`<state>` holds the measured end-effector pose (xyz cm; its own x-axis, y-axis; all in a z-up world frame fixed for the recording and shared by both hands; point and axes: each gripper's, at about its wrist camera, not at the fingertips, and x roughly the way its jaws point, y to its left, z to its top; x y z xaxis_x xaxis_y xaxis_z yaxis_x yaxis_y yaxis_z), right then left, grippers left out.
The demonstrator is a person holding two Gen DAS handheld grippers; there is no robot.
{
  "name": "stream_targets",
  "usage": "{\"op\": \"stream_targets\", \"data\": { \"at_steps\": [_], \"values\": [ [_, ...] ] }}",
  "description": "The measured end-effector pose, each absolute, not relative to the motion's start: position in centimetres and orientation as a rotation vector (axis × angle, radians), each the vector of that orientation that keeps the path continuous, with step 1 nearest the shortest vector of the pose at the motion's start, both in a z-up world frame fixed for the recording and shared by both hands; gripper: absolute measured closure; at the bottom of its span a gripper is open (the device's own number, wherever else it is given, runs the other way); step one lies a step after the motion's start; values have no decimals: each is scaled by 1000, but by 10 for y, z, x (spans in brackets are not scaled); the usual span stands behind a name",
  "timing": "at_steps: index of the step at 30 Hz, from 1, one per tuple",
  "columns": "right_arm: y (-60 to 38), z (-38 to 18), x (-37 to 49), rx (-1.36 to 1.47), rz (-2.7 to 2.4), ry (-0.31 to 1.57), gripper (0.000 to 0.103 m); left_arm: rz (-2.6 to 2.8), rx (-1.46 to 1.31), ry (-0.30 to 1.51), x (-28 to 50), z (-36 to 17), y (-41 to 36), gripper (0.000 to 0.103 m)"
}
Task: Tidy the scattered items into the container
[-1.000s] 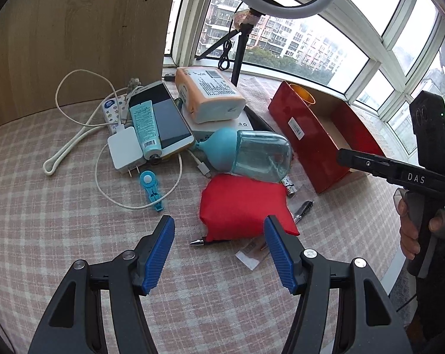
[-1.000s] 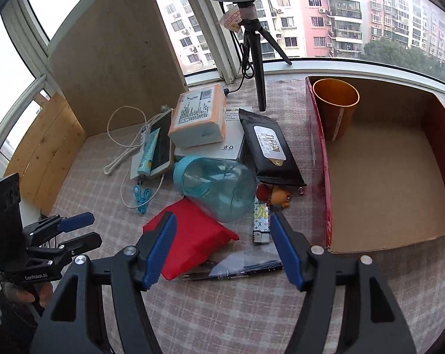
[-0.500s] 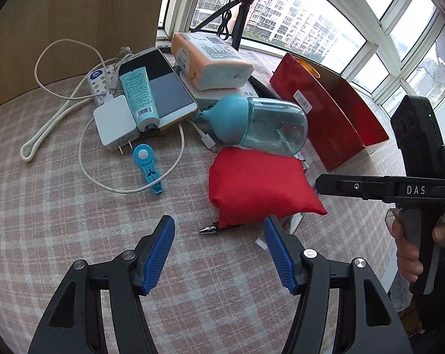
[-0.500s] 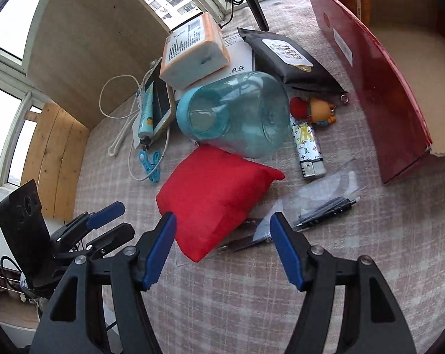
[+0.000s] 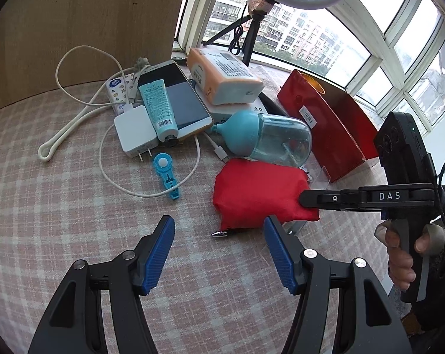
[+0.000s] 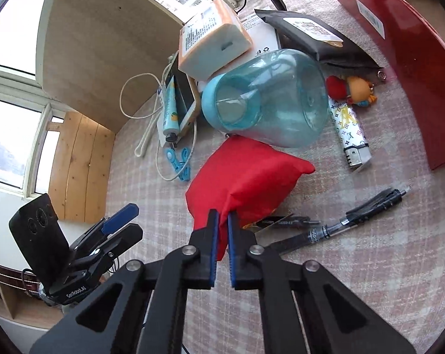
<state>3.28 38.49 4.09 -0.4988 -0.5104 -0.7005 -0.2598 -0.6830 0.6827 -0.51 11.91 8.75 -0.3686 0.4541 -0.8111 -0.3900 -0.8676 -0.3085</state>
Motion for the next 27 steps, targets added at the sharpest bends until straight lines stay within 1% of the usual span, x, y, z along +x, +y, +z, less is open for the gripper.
{"op": "stream_targets", "data": {
  "at_steps": [2, 6, 10, 13, 14, 15, 16, 17, 18, 21, 22, 25, 27],
  "values": [
    [382, 47, 34, 1414, -2288, -1191, 100, 2272, -1354, -100, -5, 92, 111, 42],
    [363, 70, 36, 1290, -2242, -1151, 101, 2333, -1341, -117, -2, 102, 91, 42],
    [327, 94, 36, 1250, -2225, -1020, 102, 2391, -1327, -137, 0, 113, 69, 42],
    [321, 96, 40, 1332, -2333, -902, 100, 2421, -1334, -152, 2, 114, 56, 42],
    [329, 90, 43, 1368, -2381, -885, 98, 2422, -1337, -162, 3, 113, 53, 42],
    [337, 86, 45, 1408, -2431, -860, 93, 2416, -1343, -165, 4, 112, 52, 42],
    [344, 81, 47, 1460, -2488, -808, 79, 2404, -1352, -158, 5, 110, 54, 42],
    [351, 77, 48, 1504, -2537, -767, 68, 2396, -1358, -145, 7, 107, 57, 42],
    [359, 73, 51, 1523, -2564, -769, 67, 2388, -1362, -133, 9, 104, 62, 42],
    [374, 59, 59, 1584, -2552, -797, 67, 2328, -1376, -98, 11, 92, 85, 42],
    [378, 54, 61, 1602, -2517, -832, 67, 2309, -1383, -82, 11, 88, 94, 42],
    [394, 35, 67, 1581, -2323, -1140, 66, 2250, -1382, -50, 12, 82, 122, 42],
    [399, 30, 65, 1576, -2288, -1227, 62, 2227, -1375, -18, 14, 81, 136, 42]
  ]
}}
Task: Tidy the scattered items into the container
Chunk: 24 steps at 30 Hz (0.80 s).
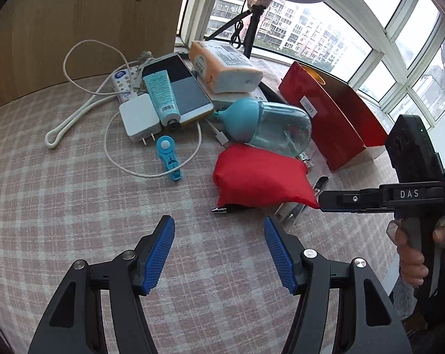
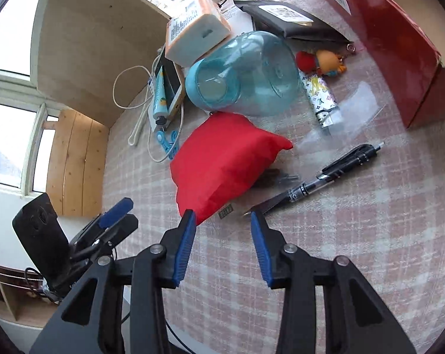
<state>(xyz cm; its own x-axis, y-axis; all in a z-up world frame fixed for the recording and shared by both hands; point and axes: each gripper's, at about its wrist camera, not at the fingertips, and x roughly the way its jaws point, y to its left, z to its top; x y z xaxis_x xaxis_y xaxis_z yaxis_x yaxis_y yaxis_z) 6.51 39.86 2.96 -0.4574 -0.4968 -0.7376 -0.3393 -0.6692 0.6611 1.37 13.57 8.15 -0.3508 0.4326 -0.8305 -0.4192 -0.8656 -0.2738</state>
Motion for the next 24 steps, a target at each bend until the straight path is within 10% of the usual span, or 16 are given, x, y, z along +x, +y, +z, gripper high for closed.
{"op": "stream_targets", "data": {
  "at_steps": [10, 16, 24],
  "values": [
    [387, 14, 30, 1612, -2264, -1305, 52, 2238, -1357, 39, 13, 87, 138, 42],
    [378, 28, 32, 1494, -2328, -1212, 102, 2284, -1380, -13, 11, 81, 112, 42],
    [345, 75, 32, 1427, -2411, -890, 103, 2359, -1408, -83, 8, 80, 75, 42]
  ]
}}
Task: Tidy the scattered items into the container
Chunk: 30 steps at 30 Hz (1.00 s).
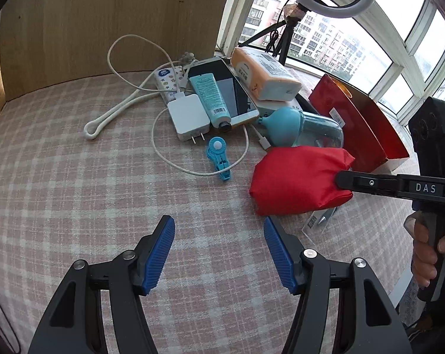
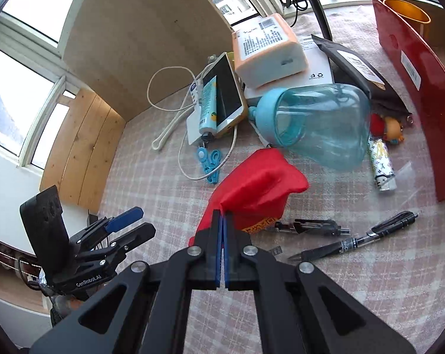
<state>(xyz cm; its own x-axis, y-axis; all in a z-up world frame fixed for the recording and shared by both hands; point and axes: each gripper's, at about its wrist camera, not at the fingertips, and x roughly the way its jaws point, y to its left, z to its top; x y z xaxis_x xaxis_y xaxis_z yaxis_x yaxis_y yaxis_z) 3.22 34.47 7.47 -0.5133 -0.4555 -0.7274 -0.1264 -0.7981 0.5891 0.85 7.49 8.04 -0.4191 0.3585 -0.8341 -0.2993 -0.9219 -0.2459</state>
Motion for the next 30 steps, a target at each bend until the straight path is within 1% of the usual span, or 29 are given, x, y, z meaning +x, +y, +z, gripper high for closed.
{"op": "stream_targets", "data": {
  "at_steps": [4, 6, 10, 16, 19, 20, 21, 22, 23, 25, 27, 30],
  "values": [
    [317, 85, 34, 1363, -2322, -878, 103, 2403, -1396, -106, 9, 87, 59, 42],
    [294, 91, 32, 1348, -2286, -836, 103, 2424, -1392, -123, 9, 91, 50, 42],
    [250, 107, 32, 1382, -2249, -701, 103, 2462, -1377, -144, 11, 100, 34, 42],
    [220, 128, 36, 1481, -2288, -396, 103, 2479, -1364, -154, 22, 102, 21, 42],
    [209, 120, 20, 1470, -2276, -365, 102, 2483, -1374, -189, 25, 96, 16, 42],
    [205, 117, 15, 1464, -2269, -367, 100, 2485, -1379, -203, 26, 94, 14, 42],
    [203, 112, 7, 1452, -2257, -406, 100, 2489, -1385, -216, 27, 93, 12, 42],
    [201, 108, 0, 1442, -2244, -446, 92, 2494, -1387, -227, 28, 93, 10, 42],
    [201, 104, -5, 1437, -2235, -484, 81, 2500, -1388, -238, 29, 94, 7, 42],
    [209, 103, -7, 1401, -2235, -560, 74, 2514, -1377, -250, 31, 99, 3, 42],
    [230, 103, -4, 1375, -2255, -627, 73, 2521, -1365, -246, 32, 105, 4, 42],
    [289, 105, 0, 1368, -2370, -748, 72, 2493, -1342, -220, 29, 113, 23, 42]
  ]
}}
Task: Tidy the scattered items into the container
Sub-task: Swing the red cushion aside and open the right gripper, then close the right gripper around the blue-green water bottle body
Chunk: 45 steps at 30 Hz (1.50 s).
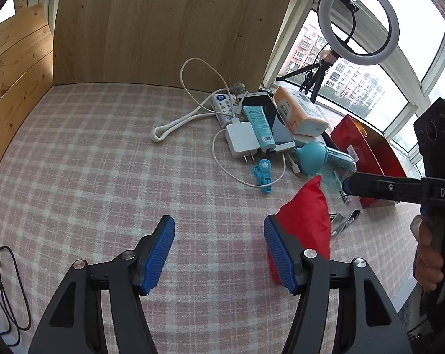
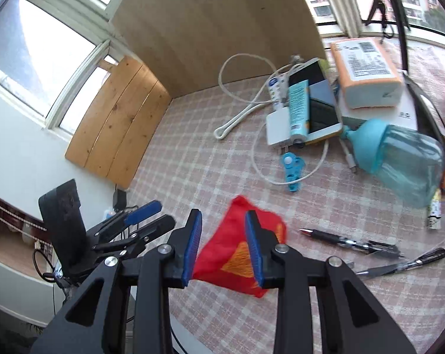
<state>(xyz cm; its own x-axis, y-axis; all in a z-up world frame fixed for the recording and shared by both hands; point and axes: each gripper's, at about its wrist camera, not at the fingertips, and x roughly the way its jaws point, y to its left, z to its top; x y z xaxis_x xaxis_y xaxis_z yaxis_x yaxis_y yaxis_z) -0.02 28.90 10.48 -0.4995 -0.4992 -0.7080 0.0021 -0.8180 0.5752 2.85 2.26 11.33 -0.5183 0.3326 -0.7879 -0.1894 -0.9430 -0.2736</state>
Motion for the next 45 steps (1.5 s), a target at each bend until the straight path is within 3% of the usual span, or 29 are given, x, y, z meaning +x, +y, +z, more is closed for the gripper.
{"op": "stream_targets", "data": {
  "at_steps": [6, 15, 22, 34, 38, 45],
  "values": [
    [408, 94, -2, 1515, -2678, -904, 72, 2318, -1283, -174, 7, 128, 109, 42],
    [446, 76, -53, 1569, -2630, -837, 72, 2132, -1408, -159, -47, 79, 209, 41],
    [442, 55, -91, 1732, -2490, -712, 66, 2109, -1464, -181, -66, 56, 216, 41],
    [410, 50, -86, 1767, -2258, -643, 57, 2071, -1492, -275, -72, 50, 190, 40],
    [411, 38, -93, 1779, -2182, -658, 44, 2025, -1492, -253, -73, 49, 195, 36],
    [404, 29, -103, 1784, -2135, -625, 30, 1926, -1470, -305, -86, 47, 203, 35]
  ]
}}
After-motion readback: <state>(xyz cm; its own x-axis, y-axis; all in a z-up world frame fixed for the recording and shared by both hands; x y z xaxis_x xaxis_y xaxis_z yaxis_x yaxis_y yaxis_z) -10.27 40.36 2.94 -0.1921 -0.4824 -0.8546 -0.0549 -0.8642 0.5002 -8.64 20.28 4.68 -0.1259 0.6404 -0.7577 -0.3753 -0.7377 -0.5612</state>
